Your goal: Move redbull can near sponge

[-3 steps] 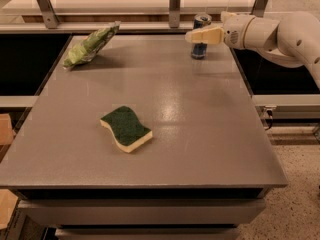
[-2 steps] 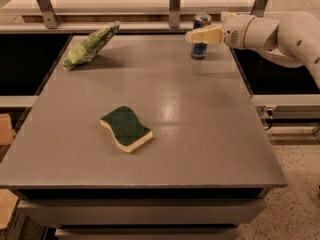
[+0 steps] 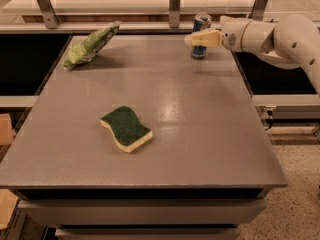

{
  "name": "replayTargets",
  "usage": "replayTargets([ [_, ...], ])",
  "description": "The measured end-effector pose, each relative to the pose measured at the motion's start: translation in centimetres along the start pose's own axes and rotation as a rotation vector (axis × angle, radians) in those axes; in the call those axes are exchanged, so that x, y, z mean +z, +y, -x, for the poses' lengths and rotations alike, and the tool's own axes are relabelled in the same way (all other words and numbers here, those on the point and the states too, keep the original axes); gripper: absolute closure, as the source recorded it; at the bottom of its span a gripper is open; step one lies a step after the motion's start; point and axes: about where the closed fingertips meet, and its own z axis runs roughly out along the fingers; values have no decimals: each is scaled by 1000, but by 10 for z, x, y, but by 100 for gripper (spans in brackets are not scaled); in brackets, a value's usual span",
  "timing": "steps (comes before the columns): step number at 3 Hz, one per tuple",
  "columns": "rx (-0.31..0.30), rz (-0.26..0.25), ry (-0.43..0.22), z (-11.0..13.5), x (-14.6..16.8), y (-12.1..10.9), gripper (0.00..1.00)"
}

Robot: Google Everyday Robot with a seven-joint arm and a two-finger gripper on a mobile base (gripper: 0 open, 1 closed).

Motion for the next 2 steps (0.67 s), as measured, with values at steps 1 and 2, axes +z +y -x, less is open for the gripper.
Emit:
replayTargets([
  [1,4,1,-4,-4,6,-6,18],
  [2,-4,11,-12,-3,16,-11,41],
])
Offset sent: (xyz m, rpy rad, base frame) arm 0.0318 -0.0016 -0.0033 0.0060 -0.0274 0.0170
